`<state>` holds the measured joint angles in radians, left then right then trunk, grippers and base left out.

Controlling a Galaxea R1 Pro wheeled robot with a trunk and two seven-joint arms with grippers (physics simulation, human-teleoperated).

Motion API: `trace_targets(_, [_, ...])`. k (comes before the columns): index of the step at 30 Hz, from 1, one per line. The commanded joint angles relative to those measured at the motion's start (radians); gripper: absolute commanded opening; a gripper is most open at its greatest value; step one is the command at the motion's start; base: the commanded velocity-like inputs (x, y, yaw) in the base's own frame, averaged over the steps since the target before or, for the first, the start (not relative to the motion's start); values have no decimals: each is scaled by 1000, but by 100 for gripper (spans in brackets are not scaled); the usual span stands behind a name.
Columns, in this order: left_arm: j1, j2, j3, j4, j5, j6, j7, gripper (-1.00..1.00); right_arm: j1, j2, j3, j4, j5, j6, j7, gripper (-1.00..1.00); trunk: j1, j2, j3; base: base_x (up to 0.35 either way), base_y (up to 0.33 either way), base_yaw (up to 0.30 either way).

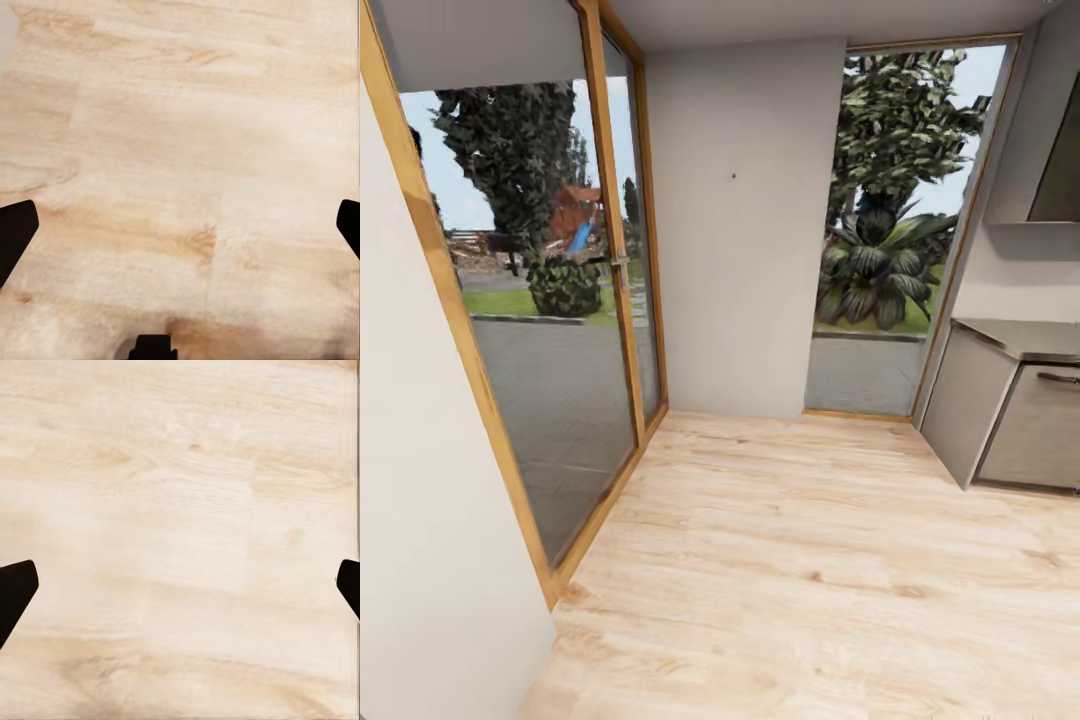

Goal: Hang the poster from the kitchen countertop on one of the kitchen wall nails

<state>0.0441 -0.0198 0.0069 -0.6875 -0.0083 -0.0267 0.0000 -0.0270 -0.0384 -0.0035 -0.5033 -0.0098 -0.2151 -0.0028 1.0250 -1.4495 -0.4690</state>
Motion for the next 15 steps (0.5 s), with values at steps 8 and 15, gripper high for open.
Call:
trace_targets(8, [0, 1, 1, -1, -1, -1, 0, 100, -1, 0, 0, 3, -1, -3, 0, 100, 0, 0, 2, 0, 0, -287])
trace_targets(15, [0, 1, 2, -1, -1, -1, 1, 100, -1, 0, -1, 3, -1, -3, 0, 100, 0, 0, 3, 47, -122, -105])
